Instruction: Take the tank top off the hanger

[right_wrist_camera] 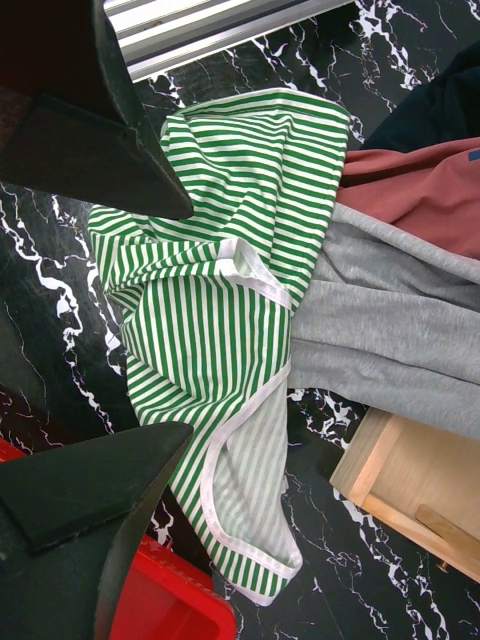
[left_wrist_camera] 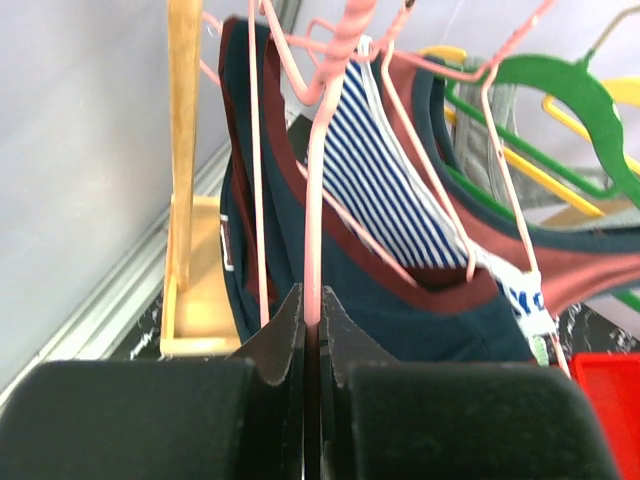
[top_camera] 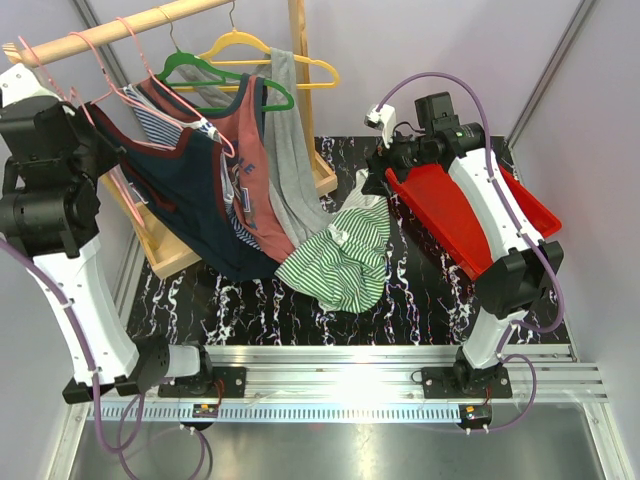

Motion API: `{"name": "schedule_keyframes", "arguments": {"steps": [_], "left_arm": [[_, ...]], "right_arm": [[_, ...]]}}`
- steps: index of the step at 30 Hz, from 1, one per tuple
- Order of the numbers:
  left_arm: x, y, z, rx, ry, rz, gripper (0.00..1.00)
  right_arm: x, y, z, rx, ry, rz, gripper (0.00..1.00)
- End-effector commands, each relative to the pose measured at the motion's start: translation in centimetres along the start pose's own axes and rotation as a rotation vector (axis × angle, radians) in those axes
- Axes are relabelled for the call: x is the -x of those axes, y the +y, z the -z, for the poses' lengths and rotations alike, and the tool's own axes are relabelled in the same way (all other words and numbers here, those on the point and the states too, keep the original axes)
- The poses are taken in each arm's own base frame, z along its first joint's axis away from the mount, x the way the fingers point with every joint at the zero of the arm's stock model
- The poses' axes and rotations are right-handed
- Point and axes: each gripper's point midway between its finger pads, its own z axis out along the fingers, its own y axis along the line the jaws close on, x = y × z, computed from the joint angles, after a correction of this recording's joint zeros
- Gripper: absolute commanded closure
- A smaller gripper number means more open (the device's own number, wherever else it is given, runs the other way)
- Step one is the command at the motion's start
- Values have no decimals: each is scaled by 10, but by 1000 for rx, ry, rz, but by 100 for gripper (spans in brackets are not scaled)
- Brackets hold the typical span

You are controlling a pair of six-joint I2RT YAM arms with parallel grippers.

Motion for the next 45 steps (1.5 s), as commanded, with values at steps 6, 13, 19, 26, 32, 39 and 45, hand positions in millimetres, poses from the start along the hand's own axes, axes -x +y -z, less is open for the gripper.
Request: {"name": "schedule_keyframes", "arguments": {"steps": [6,13,19,26,32,39,45], "left_arm": [[50,-9,-22,15,-190,-16,100],[52,-16,-62,30,-196,-30,100],[47,-20,-97,25,-166,-18,100],[46,-16,-122,44,-152,-2,100],[37,-5,-134,73,-114,-2,100],[17,8,-136,94,-66,16,100],[2,16,-138,99,-21,34,100]], "right_arm": [[10,0,4,-21,-17,50,11],[9,0,3,-21,-12,46,10],[8,-1,4,-27,-7,50,10],[8,1,5,-30,-10,50,10],[8,1,5,-30,-10,50,10],[8,2,5,-28,-15,51,10],[10,2,5,-28,-30,55,10]]}}
